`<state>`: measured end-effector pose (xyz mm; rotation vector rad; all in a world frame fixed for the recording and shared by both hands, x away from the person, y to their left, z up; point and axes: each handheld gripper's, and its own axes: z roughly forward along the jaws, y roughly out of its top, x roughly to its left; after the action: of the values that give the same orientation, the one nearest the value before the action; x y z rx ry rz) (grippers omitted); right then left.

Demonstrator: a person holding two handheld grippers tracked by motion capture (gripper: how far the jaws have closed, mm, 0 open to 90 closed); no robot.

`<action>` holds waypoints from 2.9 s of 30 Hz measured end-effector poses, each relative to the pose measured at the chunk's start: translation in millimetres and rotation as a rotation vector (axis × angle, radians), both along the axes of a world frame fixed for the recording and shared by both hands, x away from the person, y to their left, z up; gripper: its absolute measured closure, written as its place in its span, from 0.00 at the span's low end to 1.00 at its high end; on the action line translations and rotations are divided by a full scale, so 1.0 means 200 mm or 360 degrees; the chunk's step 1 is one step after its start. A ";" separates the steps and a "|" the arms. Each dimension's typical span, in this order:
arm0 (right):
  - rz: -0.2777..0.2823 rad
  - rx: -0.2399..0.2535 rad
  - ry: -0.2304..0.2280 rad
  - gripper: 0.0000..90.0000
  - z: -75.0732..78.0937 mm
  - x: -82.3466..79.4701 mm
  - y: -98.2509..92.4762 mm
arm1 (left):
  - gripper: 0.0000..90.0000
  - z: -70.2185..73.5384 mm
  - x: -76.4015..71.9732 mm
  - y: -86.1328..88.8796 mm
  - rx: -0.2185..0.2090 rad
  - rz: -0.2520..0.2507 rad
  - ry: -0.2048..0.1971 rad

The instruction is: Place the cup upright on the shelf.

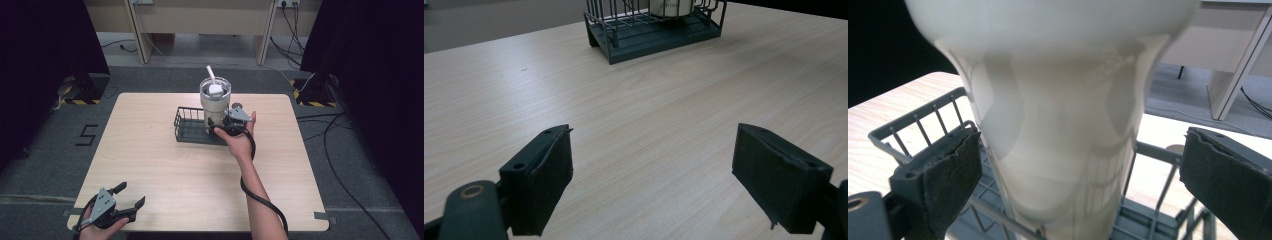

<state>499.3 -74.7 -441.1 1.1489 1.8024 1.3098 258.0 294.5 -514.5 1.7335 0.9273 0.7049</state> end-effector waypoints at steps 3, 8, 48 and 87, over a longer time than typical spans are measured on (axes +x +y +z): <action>-0.0006 -0.0011 -0.0005 0.05 0.00 -0.03 -0.02 | 0.17 0.00 0.00 0.00 0.0001 -0.0001 -0.0001; -0.0006 -0.0020 -0.0015 0.05 0.02 -0.06 -0.04 | 0.17 0.00 0.00 0.00 0.0003 0.0000 -0.0002; -0.0031 -0.0005 0.0011 0.08 0.01 -0.30 -0.23 | 0.17 0.00 -0.01 -0.01 0.0006 0.0014 0.0006; -0.0122 0.0024 0.0041 0.10 -0.05 -0.54 -0.48 | 0.17 -0.01 -0.01 -0.01 0.0016 0.0019 0.0012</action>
<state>391.3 -171.7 -451.2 1.2357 1.7517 1.2717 256.3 291.9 -516.5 1.7422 0.9414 0.7120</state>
